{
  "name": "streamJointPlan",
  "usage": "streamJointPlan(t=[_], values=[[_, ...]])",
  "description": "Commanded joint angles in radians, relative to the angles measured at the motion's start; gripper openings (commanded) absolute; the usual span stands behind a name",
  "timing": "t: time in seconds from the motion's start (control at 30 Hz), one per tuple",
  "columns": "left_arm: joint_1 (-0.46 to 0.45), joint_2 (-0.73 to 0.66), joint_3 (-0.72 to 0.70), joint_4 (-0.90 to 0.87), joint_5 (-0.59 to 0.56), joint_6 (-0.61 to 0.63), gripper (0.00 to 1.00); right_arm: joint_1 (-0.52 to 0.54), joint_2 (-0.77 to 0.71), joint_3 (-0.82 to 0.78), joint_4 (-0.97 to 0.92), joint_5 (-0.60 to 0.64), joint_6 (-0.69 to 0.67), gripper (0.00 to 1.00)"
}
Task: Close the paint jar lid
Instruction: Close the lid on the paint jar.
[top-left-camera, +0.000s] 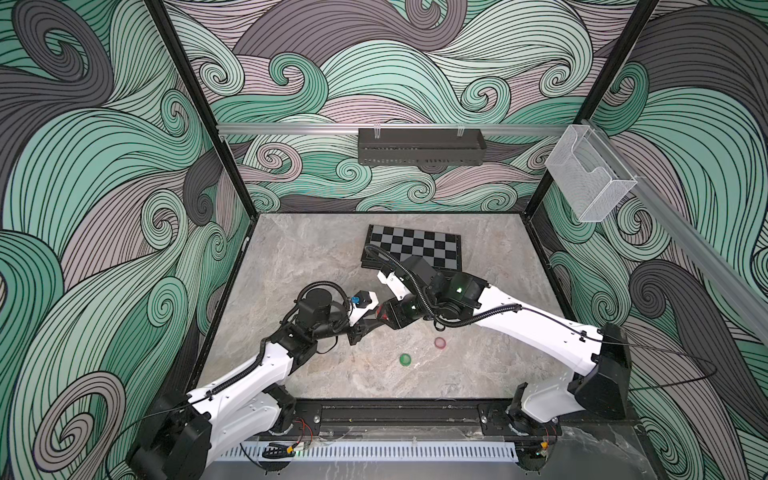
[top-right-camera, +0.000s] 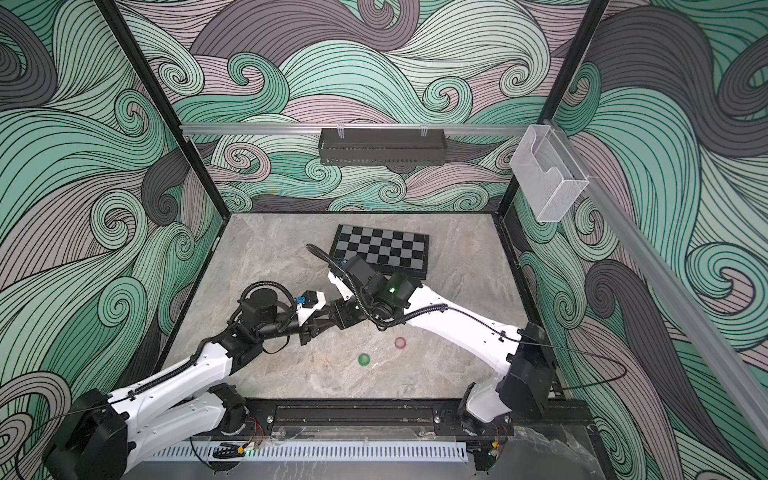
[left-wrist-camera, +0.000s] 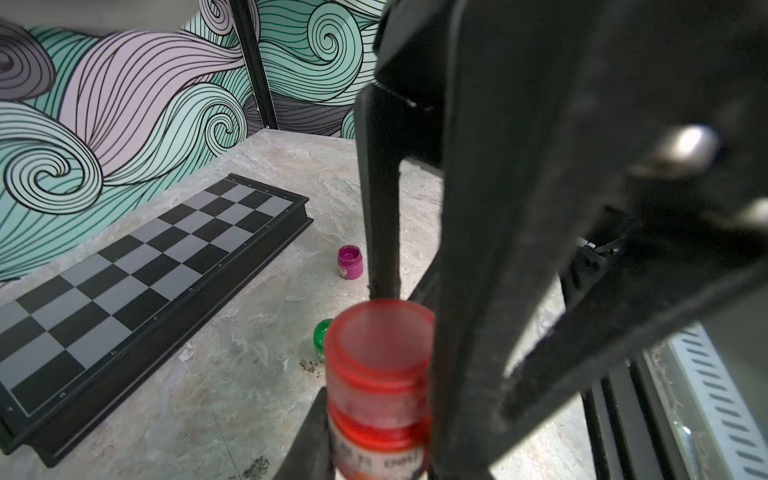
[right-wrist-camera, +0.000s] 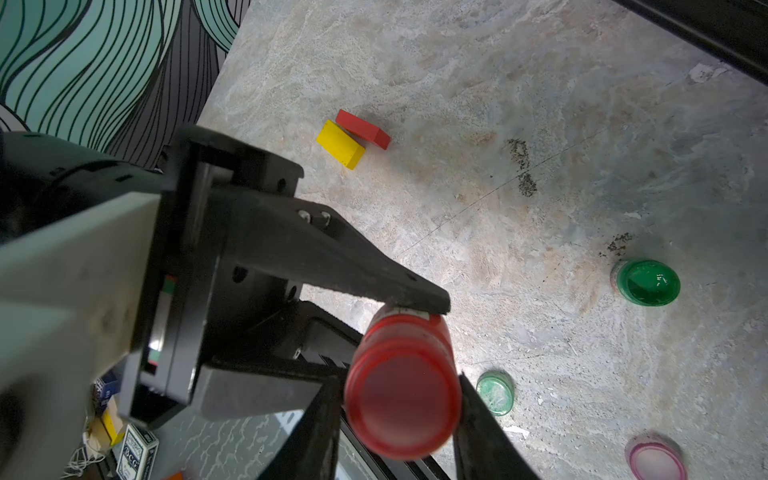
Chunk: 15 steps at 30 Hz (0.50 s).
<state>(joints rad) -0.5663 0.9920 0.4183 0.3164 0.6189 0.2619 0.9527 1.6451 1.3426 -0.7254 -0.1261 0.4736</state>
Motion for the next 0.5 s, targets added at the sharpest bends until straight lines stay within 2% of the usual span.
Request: streamJointPlan(t=[0.0,0.23,0.47], values=[[-0.006,0.005,0.054,0.063,0.022,0.019,0.27,-0.011,-0.008,0.03,0.004,-0.038,-0.013,0.51],[-0.006,0.011,0.062,0.038,0.02,0.022,0.27,-0.046,-0.069,0.041,-0.005,-0.034,-0.074,0.62],[-0.006,0.028,0.093,-0.007,0.039,0.027,0.27,-0.103,-0.159,0.032,-0.005,-0.01,-0.213,0.87]])
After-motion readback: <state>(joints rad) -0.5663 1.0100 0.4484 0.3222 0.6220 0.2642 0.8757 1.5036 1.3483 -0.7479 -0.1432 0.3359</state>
